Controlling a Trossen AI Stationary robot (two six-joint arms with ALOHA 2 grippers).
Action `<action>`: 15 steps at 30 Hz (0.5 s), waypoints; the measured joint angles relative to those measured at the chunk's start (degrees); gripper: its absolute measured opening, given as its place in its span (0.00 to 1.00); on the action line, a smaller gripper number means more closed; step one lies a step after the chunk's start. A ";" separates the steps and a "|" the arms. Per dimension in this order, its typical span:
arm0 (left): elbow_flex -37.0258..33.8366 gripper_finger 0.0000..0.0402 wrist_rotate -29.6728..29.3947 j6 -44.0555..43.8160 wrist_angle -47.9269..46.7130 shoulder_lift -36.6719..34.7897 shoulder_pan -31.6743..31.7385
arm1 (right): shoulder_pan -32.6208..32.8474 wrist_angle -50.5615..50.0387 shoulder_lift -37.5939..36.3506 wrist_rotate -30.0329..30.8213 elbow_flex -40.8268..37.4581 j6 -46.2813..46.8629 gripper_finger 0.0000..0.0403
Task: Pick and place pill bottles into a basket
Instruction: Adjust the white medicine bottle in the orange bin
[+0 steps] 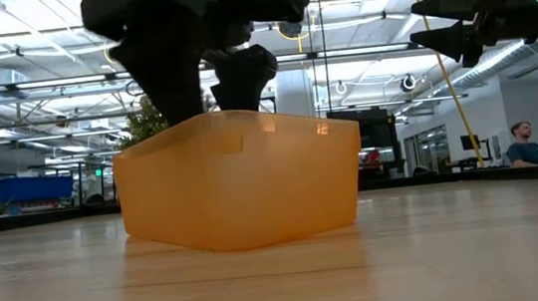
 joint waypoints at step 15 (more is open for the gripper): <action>0.02 0.77 -6.18 2.76 -10.86 -4.04 -2.85 | -0.01 -0.96 0.00 0.14 0.00 0.02 0.81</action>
